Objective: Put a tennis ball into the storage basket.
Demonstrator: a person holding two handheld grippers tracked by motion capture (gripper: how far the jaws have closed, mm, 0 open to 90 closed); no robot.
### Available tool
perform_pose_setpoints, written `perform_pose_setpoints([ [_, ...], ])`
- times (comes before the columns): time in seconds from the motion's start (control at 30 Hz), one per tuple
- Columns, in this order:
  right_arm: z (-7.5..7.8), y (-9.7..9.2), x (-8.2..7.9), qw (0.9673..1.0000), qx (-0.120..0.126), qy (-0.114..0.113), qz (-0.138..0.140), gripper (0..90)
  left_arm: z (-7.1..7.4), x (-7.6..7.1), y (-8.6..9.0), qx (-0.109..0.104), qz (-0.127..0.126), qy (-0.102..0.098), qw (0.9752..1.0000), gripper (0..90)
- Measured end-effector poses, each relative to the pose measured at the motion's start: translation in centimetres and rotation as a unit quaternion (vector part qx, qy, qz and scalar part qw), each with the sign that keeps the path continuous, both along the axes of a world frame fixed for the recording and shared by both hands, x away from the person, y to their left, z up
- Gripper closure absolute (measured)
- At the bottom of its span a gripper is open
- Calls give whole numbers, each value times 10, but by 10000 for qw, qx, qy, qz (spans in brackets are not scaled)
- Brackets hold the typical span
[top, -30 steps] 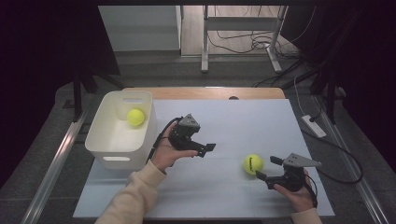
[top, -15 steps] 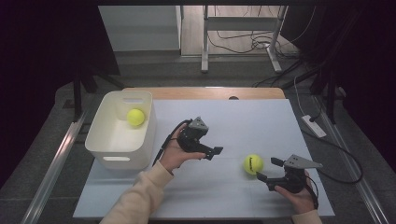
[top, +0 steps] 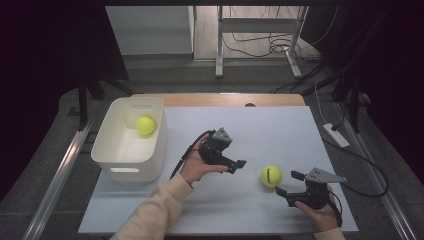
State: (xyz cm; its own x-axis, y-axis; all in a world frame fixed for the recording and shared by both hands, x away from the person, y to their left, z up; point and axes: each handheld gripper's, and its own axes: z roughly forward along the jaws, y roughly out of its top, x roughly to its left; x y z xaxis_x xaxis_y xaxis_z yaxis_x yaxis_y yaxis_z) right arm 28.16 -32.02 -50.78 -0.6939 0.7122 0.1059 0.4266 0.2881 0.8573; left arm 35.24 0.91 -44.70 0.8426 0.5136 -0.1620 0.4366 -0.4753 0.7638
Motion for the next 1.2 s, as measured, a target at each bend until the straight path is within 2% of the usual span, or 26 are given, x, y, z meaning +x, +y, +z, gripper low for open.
perform_pose_setpoints([
  [0.2, -1, 2, 0, 10000, -81, 14, 9, 97, -2, 1, -6, -64, -78, 65, 9999, 104],
  [1.2, -2, 2, 0, 10000, -66, 28, 16, 94, -10, 4, -44, 72, -458, 200, 9987, 103],
])
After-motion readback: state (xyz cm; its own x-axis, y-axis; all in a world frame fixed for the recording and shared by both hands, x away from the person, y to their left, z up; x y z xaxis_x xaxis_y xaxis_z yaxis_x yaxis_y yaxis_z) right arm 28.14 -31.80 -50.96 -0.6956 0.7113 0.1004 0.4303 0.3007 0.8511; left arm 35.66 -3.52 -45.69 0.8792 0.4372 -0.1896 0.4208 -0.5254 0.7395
